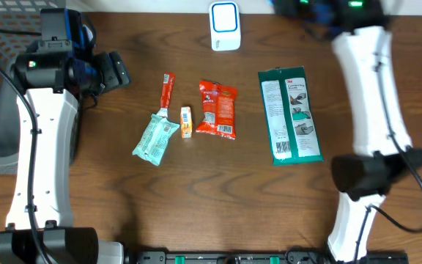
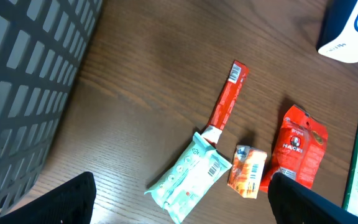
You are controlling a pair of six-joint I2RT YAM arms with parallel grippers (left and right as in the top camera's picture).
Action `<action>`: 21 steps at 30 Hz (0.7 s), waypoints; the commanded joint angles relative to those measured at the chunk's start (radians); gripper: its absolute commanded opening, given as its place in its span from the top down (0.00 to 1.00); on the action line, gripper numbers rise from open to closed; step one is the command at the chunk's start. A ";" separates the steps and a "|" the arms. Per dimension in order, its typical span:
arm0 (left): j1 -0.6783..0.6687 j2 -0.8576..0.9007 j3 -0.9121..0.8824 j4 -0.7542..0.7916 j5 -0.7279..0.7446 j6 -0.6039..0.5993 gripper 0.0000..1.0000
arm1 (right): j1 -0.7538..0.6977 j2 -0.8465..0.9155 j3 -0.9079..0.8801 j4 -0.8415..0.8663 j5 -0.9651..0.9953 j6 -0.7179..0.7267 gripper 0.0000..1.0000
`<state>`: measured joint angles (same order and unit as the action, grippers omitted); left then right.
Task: Scan the item barcode
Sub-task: 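Hold the jar label facing the scanner with the right gripper, then carry the jar to the right table edge and release it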
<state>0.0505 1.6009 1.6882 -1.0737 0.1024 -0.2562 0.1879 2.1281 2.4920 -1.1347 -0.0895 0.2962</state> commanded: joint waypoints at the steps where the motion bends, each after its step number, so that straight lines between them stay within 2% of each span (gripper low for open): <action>1: 0.002 -0.020 0.021 -0.003 0.002 0.012 0.12 | -0.072 0.015 -0.002 -0.132 0.006 -0.090 0.96; 4: 0.002 -0.020 0.021 -0.003 0.002 0.012 0.12 | -0.152 0.035 -0.008 -0.280 0.006 -0.122 0.97; 10: 0.002 -0.020 0.021 -0.003 0.002 0.012 0.12 | -0.292 0.056 -0.090 -0.388 0.009 -0.122 0.96; 15: 0.002 -0.020 0.021 -0.003 0.002 0.012 0.12 | -0.397 0.056 -0.233 -0.349 0.010 -0.122 0.95; 21: 0.002 -0.020 0.021 -0.003 0.002 0.012 0.12 | -0.510 0.056 -0.441 -0.192 0.009 -0.122 0.95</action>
<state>0.0505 1.6001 1.6882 -1.0737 0.1024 -0.2562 -0.2787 2.1899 2.1162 -1.3548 -0.0788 0.1886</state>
